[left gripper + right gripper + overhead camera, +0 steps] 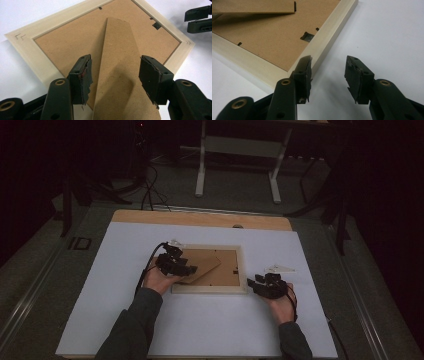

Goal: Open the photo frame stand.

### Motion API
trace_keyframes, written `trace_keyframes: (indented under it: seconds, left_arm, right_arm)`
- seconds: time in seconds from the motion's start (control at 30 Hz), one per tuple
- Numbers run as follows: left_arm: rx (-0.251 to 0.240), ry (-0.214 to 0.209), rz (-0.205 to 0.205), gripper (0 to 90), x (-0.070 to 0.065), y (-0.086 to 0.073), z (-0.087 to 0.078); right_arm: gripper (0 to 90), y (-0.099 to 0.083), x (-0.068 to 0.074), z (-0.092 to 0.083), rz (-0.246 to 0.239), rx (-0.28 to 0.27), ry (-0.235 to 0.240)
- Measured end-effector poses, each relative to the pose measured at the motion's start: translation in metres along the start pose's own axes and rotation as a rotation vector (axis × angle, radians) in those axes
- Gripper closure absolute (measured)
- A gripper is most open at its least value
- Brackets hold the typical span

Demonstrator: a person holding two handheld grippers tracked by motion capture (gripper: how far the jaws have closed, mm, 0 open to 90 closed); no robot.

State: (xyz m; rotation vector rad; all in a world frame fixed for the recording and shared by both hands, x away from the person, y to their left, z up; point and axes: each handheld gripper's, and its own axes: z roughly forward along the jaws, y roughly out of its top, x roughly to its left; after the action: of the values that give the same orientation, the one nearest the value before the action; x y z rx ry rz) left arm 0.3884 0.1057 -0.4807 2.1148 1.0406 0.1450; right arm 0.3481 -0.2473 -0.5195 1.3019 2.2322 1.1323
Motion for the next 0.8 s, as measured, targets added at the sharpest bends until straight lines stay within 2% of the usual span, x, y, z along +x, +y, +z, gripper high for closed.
trace_keyframes:
  seconds: [0.37,0.47,0.57,0.8]
  left_arm:
    - [0.031,-0.038,0.017,41.1,-0.002,0.003,0.013]
    - [0.046,-0.036,0.029,38.9,-0.004,0.003,0.016]
    - [0.055,-0.032,0.023,38.0,-0.004,0.004,0.019]
    - [0.085,-0.045,0.030,33.2,-0.005,0.006,0.024]
  right_arm:
    - [55.6,0.000,0.000,0.000,-0.002,0.003,0.001]
    - [55.6,0.000,0.000,0.001,-0.001,0.003,0.001]
    - [55.6,0.000,-0.001,0.001,0.001,0.004,0.000]
    - [55.5,-0.001,-0.001,0.001,-0.002,0.007,0.002]
